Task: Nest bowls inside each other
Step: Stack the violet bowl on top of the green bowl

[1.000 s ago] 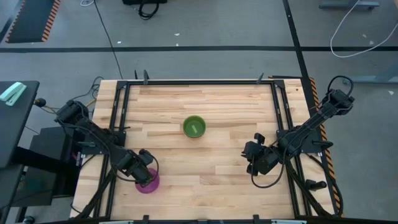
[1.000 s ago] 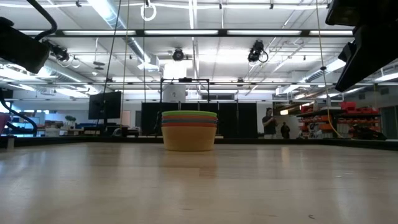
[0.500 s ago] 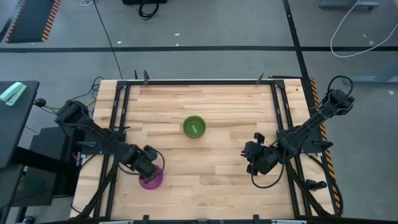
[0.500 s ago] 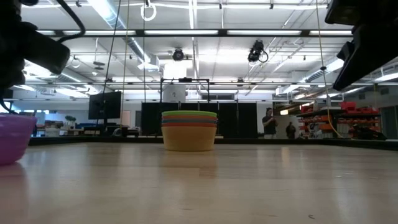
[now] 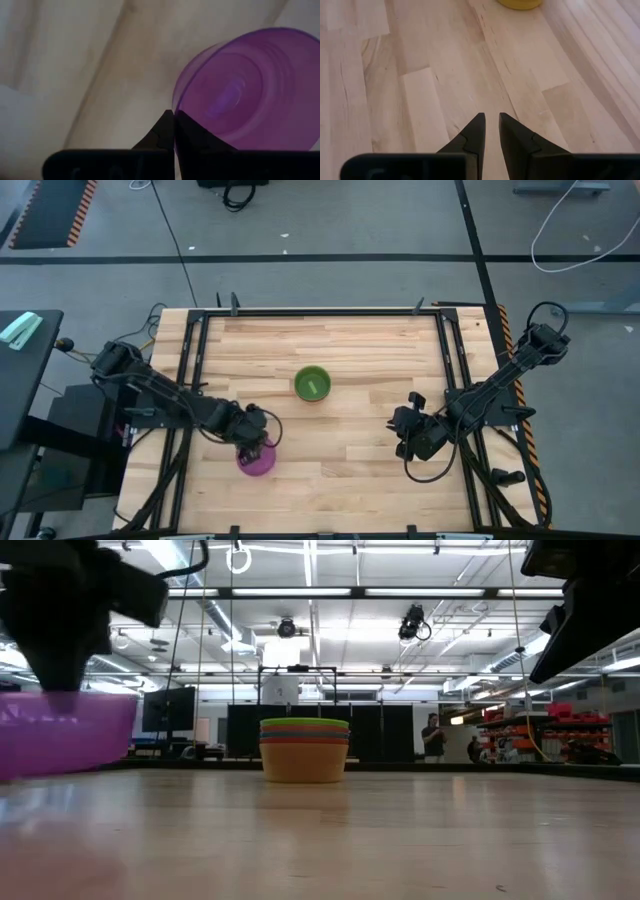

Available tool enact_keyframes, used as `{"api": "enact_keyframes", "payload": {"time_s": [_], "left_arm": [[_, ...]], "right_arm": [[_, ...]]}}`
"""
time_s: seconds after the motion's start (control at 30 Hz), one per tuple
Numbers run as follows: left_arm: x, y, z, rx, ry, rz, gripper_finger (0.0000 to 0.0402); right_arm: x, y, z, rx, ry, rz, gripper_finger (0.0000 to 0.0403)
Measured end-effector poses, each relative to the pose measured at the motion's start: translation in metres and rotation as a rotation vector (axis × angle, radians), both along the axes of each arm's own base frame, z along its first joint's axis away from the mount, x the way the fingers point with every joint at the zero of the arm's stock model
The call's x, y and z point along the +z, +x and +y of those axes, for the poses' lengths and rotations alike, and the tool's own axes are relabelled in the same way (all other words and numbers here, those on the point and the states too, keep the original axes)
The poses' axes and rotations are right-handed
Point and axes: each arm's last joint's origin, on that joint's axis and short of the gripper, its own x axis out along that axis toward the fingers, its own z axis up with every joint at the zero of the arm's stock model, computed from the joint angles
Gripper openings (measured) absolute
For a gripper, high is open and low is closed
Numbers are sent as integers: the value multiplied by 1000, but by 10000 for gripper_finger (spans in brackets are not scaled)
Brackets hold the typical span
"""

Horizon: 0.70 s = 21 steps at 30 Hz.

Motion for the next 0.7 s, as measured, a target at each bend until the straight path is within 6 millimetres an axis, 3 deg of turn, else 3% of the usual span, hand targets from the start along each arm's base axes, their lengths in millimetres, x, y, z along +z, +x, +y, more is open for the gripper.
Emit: {"api": "enact_keyframes", "payload": {"time_s": [0.23,0.7], "left_arm": [[28,13,23,12,71,11,6],[84,43,74,4,131,-138,6]], "right_arm": [[0,0,0,0,0,0,62],[0,0,0,-7,-13,-10,62]]}}
